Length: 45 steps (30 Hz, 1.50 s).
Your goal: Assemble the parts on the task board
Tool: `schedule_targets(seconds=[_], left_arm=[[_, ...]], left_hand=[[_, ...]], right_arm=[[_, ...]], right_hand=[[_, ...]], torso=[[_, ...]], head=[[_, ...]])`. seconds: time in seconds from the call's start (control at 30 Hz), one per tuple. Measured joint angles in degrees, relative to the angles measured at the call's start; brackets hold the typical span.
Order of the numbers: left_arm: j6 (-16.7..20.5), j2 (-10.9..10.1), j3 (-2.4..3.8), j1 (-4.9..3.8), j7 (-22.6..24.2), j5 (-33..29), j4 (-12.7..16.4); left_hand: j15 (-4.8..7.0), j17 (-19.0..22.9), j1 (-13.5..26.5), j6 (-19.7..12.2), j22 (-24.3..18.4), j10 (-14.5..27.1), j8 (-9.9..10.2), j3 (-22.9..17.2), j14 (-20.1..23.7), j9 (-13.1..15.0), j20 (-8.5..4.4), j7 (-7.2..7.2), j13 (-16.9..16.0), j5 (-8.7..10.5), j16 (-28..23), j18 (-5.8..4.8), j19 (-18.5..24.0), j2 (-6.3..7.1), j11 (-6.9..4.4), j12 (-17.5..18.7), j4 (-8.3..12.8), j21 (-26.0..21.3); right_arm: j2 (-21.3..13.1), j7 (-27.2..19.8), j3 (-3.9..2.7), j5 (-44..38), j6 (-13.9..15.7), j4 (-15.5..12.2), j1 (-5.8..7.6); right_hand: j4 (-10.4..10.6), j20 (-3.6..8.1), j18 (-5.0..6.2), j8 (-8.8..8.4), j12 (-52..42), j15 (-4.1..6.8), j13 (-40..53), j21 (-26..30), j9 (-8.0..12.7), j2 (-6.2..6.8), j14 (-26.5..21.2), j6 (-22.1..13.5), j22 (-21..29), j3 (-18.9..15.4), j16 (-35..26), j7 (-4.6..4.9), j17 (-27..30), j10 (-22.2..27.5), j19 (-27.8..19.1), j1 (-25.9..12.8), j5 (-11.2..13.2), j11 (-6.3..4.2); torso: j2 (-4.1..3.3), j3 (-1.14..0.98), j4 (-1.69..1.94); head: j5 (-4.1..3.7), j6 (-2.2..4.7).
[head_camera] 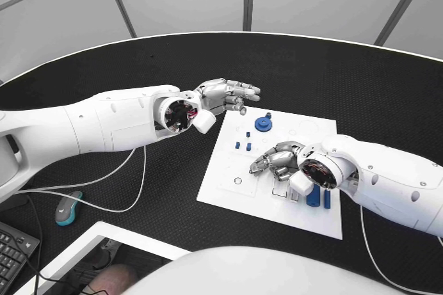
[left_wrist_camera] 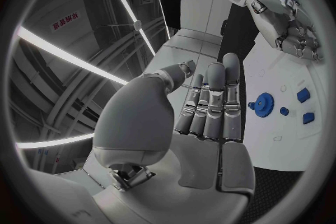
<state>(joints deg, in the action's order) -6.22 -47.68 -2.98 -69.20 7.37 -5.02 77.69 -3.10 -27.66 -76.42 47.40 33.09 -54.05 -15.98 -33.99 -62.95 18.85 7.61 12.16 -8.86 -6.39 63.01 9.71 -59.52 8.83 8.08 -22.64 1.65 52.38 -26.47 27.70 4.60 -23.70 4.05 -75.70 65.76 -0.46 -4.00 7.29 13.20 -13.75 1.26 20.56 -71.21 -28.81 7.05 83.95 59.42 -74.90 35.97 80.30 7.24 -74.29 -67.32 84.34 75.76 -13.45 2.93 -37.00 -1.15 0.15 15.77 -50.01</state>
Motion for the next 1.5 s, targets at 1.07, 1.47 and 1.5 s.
schedule_targets(seconds=[1.07, 1.47, 1.5], left_arm=[[-0.1, 0.0, 0.0, -0.01, -0.3, 0.0, 0.0], [-0.2, 0.1, 0.0, -0.01, -0.3, 0.0, 0.0], [-0.2, 0.1, 0.0, -0.01, -0.3, 0.0, 0.0]], left_hand=[[0.0, 0.0, 0.0, 0.0, 0.0, 0.0, 0.0, 0.0, 0.0, 0.0, 0.0, 0.0, 0.0, 0.0, 0.2, 0.0, 0.0, 0.0, 0.0, -0.2, 0.0, 0.0], [0.0, 0.1, 0.0, 0.0, 0.0, 0.2, 0.2, 0.2, 0.0, 0.0, 0.0, 0.0, 0.0, 0.0, 0.2, 0.0, 0.0, 0.0, 0.21, -0.2, -0.2, -0.2], [0.0, 0.1, 0.0, 0.0, 0.0, 0.2, 0.2, 0.2, 0.0, 0.0, 0.0, 0.0, 0.0, 0.0, 0.2, 0.0, 0.0, 0.0, 0.2, -0.2, -0.2, -0.2]], right_arm=[[0.4, -0.5, 0.0, -1.0, -0.2, 0.5, -0.01], [0.5, -0.1, 0.0, -1.5, 0.2, 0.6, -0.01], [0.5, -0.1, 0.0, -1.5, 0.2, 0.6, -0.01]], right_hand=[[0.0, -0.02, 0.33, 0.02, 0.0, 0.0, 0.0, 0.0, -0.1, 0.0, 0.0, -0.2, 0.0, 0.0, 0.0, 0.01, 0.1, 0.1, 0.0, 0.0, 0.0, 0.09], [0.0, -0.02, 1.65, 0.0, 0.0, 0.0, 0.0, 0.0, 0.0, 0.0, 0.0, -0.2, 0.0, 0.0, 0.0, 0.02, 0.1, 0.1, 0.0, 0.0, 0.0, 0.09], [0.0, -0.02, 1.65, 0.0, 0.0, 0.0, 0.0, 0.0, 0.0, 0.0, 0.0, -0.2, 0.0, 0.0, 0.0, 0.02, 0.1, 0.1, 0.0, 0.0, -0.1, 0.1]], torso=[[0.01, -0.04, 0.01], [0.03, -0.04, -0.02], [0.03, -0.04, -0.02]], head=[[0.27, 0.0], [0.24, 0.0], [0.24, 0.0]])
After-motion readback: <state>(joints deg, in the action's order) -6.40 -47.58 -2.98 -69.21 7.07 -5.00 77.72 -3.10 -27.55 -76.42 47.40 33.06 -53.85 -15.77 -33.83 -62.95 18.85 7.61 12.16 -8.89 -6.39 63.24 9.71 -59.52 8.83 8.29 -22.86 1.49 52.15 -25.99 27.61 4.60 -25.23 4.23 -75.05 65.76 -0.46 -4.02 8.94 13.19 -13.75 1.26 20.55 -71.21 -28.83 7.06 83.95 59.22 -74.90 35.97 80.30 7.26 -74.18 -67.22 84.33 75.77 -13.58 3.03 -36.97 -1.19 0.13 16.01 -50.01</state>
